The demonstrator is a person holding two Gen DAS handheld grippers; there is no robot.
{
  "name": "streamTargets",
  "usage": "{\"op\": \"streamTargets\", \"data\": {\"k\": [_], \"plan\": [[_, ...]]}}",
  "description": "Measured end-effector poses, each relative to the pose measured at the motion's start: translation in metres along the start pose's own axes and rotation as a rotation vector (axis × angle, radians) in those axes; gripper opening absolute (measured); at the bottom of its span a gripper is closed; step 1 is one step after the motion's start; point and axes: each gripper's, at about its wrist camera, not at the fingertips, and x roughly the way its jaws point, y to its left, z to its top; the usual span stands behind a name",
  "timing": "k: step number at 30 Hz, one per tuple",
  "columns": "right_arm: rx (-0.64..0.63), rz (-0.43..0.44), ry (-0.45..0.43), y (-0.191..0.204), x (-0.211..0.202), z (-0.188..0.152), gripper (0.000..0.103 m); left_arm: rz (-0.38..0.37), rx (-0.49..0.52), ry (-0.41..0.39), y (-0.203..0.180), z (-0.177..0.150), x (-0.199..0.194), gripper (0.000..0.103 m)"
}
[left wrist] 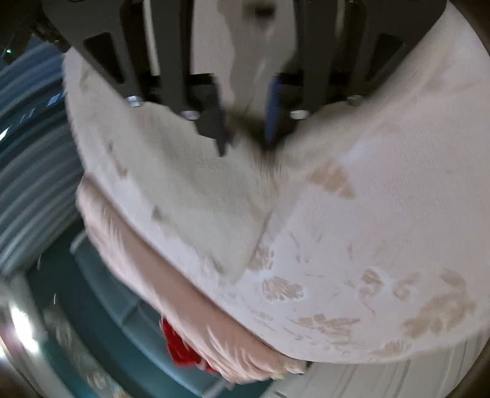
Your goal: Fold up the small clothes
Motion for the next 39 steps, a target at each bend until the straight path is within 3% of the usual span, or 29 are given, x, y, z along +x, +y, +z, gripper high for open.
{"op": "streamTargets", "data": {"k": [1, 3, 5, 9, 12, 18, 25, 31, 34, 36, 37, 38, 39], "plan": [[-0.007, -0.003, 0.018, -0.006, -0.013, -0.012, 0.058, 0.026, 0.036, 0.012, -0.005, -0.008, -0.023, 0.056], [-0.031, -0.017, 0.047, -0.02, -0.043, -0.051, 0.063, 0.035, 0.073, 0.022, -0.009, -0.023, -0.062, 0.088], [-0.023, -0.033, 0.092, -0.039, -0.065, -0.088, 0.068, 0.043, 0.083, 0.045, -0.001, -0.044, -0.104, 0.096], [0.099, 0.031, 0.162, -0.069, -0.086, -0.14, 0.069, 0.123, -0.018, 0.131, 0.044, -0.081, -0.154, 0.096], [0.175, 0.095, 0.199, -0.08, -0.09, -0.168, 0.07, 0.082, -0.101, 0.128, 0.069, -0.098, -0.17, 0.096], [0.192, 0.22, 0.183, -0.058, -0.088, -0.186, 0.074, 0.093, -0.058, 0.081, 0.059, -0.122, -0.18, 0.098], [0.128, 0.225, 0.141, -0.039, -0.077, -0.189, 0.075, 0.222, 0.115, 0.096, 0.031, -0.134, -0.164, 0.098], [0.111, 0.23, 0.105, -0.033, -0.069, -0.185, 0.078, 0.216, 0.148, 0.113, 0.017, -0.133, -0.149, 0.098], [0.118, 0.237, 0.094, -0.032, -0.067, -0.182, 0.078, 0.206, 0.145, 0.116, 0.01, -0.128, -0.145, 0.085], [0.135, 0.242, 0.09, -0.032, -0.066, -0.181, 0.075, 0.209, 0.144, 0.137, 0.006, -0.126, -0.141, 0.062], [0.14, 0.233, 0.092, -0.031, -0.065, -0.179, 0.072, 0.218, 0.144, 0.15, 0.004, -0.124, -0.14, 0.058], [0.135, 0.209, 0.099, -0.031, -0.064, -0.178, 0.06, 0.224, 0.145, 0.162, 0.002, -0.123, -0.139, 0.043], [0.129, 0.174, 0.105, -0.03, -0.063, -0.177, 0.041, 0.23, 0.148, 0.185, 0.0, -0.122, -0.137, 0.021]]}}
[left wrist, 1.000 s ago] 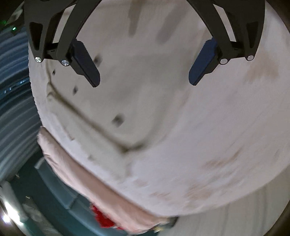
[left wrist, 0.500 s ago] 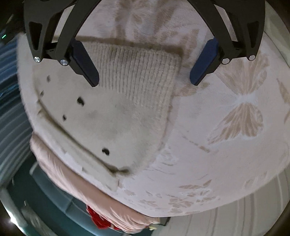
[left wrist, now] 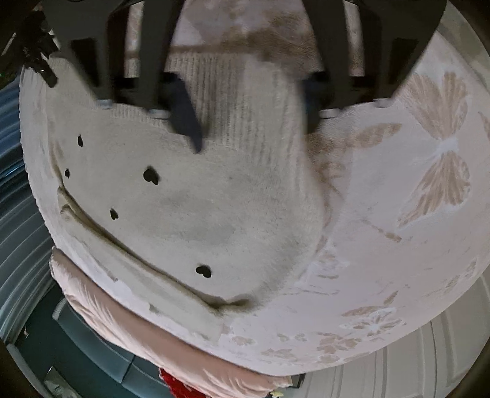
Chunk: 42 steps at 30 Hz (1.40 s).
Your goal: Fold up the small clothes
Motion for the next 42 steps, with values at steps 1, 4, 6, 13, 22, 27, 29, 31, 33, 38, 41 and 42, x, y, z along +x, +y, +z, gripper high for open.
{"op": "streamTargets", "data": {"k": [1, 4, 6, 13, 22, 27, 29, 31, 33, 38, 41, 42], "plan": [[0.004, -0.017, 0.006, -0.001, 0.001, 0.001, 0.031, -0.017, -0.002, 0.027, -0.001, 0.002, 0.001, 0.018], [0.091, 0.031, 0.049, -0.009, 0.002, 0.007, 0.012, -0.031, -0.005, 0.034, -0.009, 0.006, -0.008, 0.015], [0.103, 0.04, 0.042, -0.006, -0.005, 0.011, 0.011, -0.03, 0.018, 0.02, -0.017, 0.008, -0.02, 0.014], [0.033, 0.078, -0.006, 0.02, -0.052, 0.023, 0.01, -0.081, 0.069, -0.005, -0.039, 0.015, -0.073, 0.013], [-0.066, 0.048, 0.032, 0.011, -0.13, 0.003, 0.009, -0.161, 0.088, 0.063, -0.024, -0.02, -0.13, 0.013], [-0.065, 0.038, 0.155, -0.018, -0.139, -0.043, 0.011, -0.163, 0.081, 0.157, -0.004, -0.069, -0.126, 0.014], [-0.013, 0.032, 0.191, -0.032, -0.125, -0.054, 0.011, -0.147, 0.055, 0.2, 0.001, -0.082, -0.103, 0.015], [0.024, 0.024, 0.225, -0.039, -0.107, -0.06, 0.013, -0.149, 0.031, 0.208, 0.002, -0.087, -0.084, 0.018], [0.029, 0.009, 0.243, -0.038, -0.095, -0.062, 0.017, -0.113, 0.018, 0.191, 0.003, -0.087, -0.075, 0.021], [0.034, 0.0, 0.284, -0.036, -0.078, -0.063, 0.031, -0.04, -0.088, 0.121, 0.021, -0.08, -0.065, 0.065], [0.028, -0.003, 0.298, -0.032, -0.071, -0.065, 0.034, -0.07, -0.143, 0.137, 0.035, -0.082, -0.056, 0.066], [0.032, -0.005, 0.302, -0.032, -0.069, -0.065, 0.033, -0.091, -0.163, 0.159, 0.041, -0.082, -0.05, 0.063]]}}
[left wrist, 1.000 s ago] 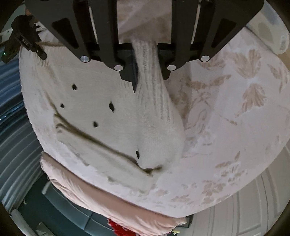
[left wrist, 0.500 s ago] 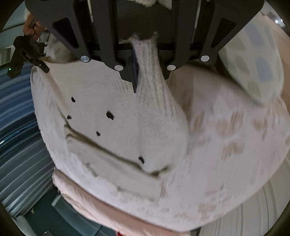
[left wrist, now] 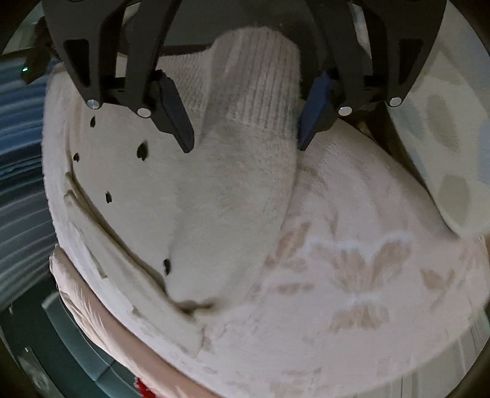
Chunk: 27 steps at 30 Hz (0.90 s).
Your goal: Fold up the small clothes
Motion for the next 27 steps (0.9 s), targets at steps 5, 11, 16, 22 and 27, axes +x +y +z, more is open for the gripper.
{"op": "streamTargets", "data": {"k": [5, 11, 16, 22, 27], "plan": [[-0.014, 0.024, -0.054, 0.006, -0.012, -0.003, 0.011, -0.108, -0.018, 0.046, 0.011, -0.001, -0.002, 0.013], [-0.171, 0.034, -0.088, 0.022, -0.073, -0.014, 0.009, -0.198, 0.101, 0.001, -0.001, -0.01, -0.075, 0.011], [-0.417, 0.019, 0.047, 0.029, -0.12, -0.041, 0.01, -0.221, 0.196, 0.087, 0.003, -0.046, -0.135, 0.011], [-0.582, 0.09, 0.071, 0.061, -0.176, -0.059, 0.01, -0.266, 0.246, 0.118, -0.021, -0.048, -0.186, 0.011], [-0.488, 0.163, -0.217, 0.082, -0.187, 0.034, 0.013, -0.268, 0.285, -0.117, -0.072, 0.033, -0.186, 0.017]]}}
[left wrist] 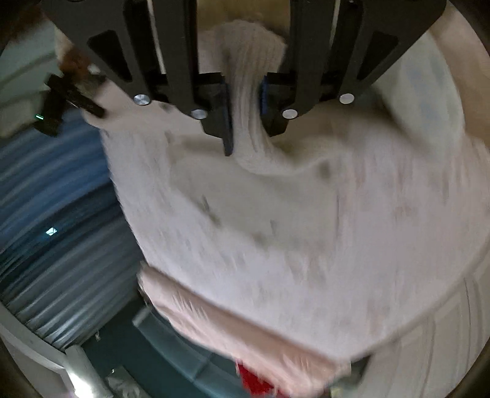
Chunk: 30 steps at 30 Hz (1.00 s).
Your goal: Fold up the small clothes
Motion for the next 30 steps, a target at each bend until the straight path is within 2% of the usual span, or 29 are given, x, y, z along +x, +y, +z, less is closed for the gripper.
{"op": "streamTargets", "data": {"k": [1, 2, 3, 4, 5, 6, 7, 8, 9, 10, 11, 12, 17, 23, 25, 27, 28, 29, 30], "plan": [[0.037, -0.041, -0.045, -0.015, 0.013, 0.015, 0.014, 0.032, 0.008, -0.049, 0.0, 0.025, 0.022, 0.018], [0.067, -0.089, -0.078, -0.029, 0.029, 0.028, 0.017, 0.054, 0.007, -0.069, 0.003, 0.036, 0.035, 0.025], [0.094, -0.141, -0.109, -0.045, 0.045, 0.037, 0.027, 0.087, 0.008, -0.08, 0.007, 0.049, 0.054, 0.042], [0.127, -0.195, -0.135, -0.059, 0.061, 0.044, 0.033, 0.149, 0.002, -0.112, 0.014, 0.06, 0.077, 0.049], [0.181, -0.246, -0.168, -0.076, 0.079, 0.048, 0.044, 0.206, -0.021, -0.153, 0.022, 0.065, 0.091, 0.061], [0.248, -0.263, -0.205, -0.09, 0.089, 0.047, 0.049, 0.236, -0.028, -0.195, 0.029, 0.066, 0.104, 0.066], [0.292, -0.267, -0.23, -0.096, 0.094, 0.044, 0.049, 0.274, -0.036, -0.206, 0.041, 0.066, 0.116, 0.066], [0.351, -0.27, -0.265, -0.103, 0.094, 0.036, 0.052, 0.316, -0.066, -0.186, 0.052, 0.065, 0.123, 0.066], [0.375, -0.263, -0.286, -0.105, 0.092, 0.031, 0.061, 0.316, -0.09, -0.169, 0.06, 0.064, 0.125, 0.067], [0.399, -0.256, -0.319, -0.107, 0.09, 0.021, 0.066, 0.276, -0.127, -0.152, 0.074, 0.057, 0.124, 0.07], [0.406, -0.269, -0.337, -0.107, 0.087, 0.014, 0.073, 0.256, -0.154, -0.145, 0.083, 0.05, 0.121, 0.078], [0.401, -0.292, -0.342, -0.108, 0.085, 0.006, 0.073, 0.257, -0.164, -0.143, 0.086, 0.046, 0.12, 0.084], [0.395, -0.308, -0.232, -0.126, 0.103, 0.0, 0.076, 0.294, -0.128, -0.102, 0.09, 0.042, 0.138, 0.088], [0.381, -0.345, -0.141, -0.141, 0.146, 0.019, 0.078, 0.287, -0.073, -0.004, 0.079, 0.059, 0.197, 0.089], [0.387, -0.33, -0.122, -0.148, 0.162, 0.028, 0.078, 0.292, -0.032, 0.0, 0.074, 0.064, 0.211, 0.084], [0.434, -0.304, -0.097, -0.159, 0.178, 0.032, 0.079, 0.28, 0.01, 0.056, 0.073, 0.067, 0.231, 0.044], [0.451, -0.297, -0.079, -0.162, 0.184, 0.032, 0.08, 0.284, 0.008, 0.086, 0.075, 0.066, 0.238, 0.019], [0.462, -0.301, -0.056, -0.165, 0.193, 0.031, 0.071, 0.293, -0.002, 0.099, 0.078, 0.065, 0.243, 0.008], [0.453, -0.309, -0.031, -0.165, 0.199, 0.03, 0.032, 0.293, -0.007, 0.087, 0.079, 0.065, 0.242, 0.007]]}}
